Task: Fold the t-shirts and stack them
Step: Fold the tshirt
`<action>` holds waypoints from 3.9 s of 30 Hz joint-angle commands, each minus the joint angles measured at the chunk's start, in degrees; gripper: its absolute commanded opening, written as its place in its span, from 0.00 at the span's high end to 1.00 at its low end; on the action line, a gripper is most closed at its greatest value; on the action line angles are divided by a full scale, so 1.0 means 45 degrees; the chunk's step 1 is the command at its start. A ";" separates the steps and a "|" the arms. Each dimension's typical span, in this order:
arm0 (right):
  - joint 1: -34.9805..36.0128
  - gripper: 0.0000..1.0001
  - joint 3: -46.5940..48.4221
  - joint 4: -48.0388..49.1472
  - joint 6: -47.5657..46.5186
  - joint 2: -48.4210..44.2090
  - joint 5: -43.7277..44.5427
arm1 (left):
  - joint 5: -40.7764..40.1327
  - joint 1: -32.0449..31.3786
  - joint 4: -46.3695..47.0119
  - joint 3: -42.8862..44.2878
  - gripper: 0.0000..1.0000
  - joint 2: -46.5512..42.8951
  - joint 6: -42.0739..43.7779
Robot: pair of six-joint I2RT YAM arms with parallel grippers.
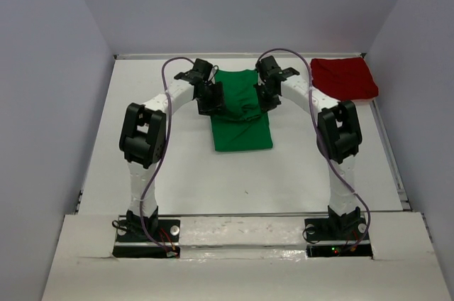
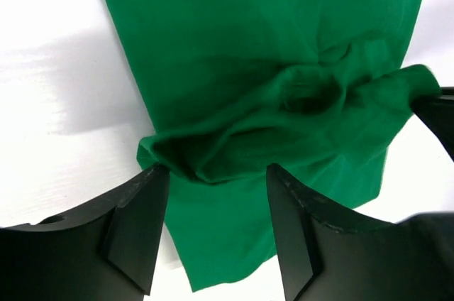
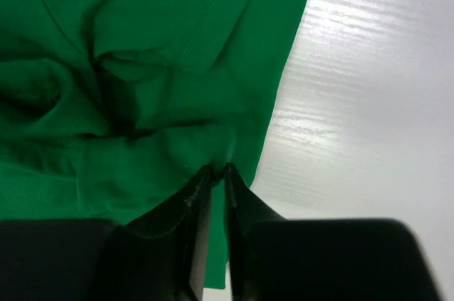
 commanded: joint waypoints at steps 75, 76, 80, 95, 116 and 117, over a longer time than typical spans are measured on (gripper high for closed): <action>0.0136 1.00 0.2164 0.1346 -0.0565 0.2190 -0.1709 | -0.0345 -0.1440 0.0480 -0.0908 1.00 -0.1373 0.1231; 0.0135 1.00 0.2300 0.1346 -0.0605 0.2366 -0.1708 | -0.0287 -0.1440 0.0539 -0.1006 1.00 -0.1412 0.1212; 0.0018 1.00 0.3217 0.1229 -0.0975 0.3206 -0.1220 | -0.0286 -0.1440 0.0618 -0.1474 1.00 -0.1822 0.1251; 0.0135 0.91 0.3866 -0.0468 -0.0957 0.0203 0.0518 | -0.2884 -0.1440 0.0891 -0.4091 0.64 -0.4497 0.0880; -0.0820 0.40 -0.9045 0.4489 0.1094 -0.5817 -0.4676 | 0.3482 -0.1128 0.4992 -0.8859 0.22 -0.5847 -0.0116; -0.0822 0.40 -0.9123 0.4567 0.1113 -0.5816 -0.4793 | 0.3560 -0.1108 0.5070 -0.8800 0.22 -0.5788 -0.0116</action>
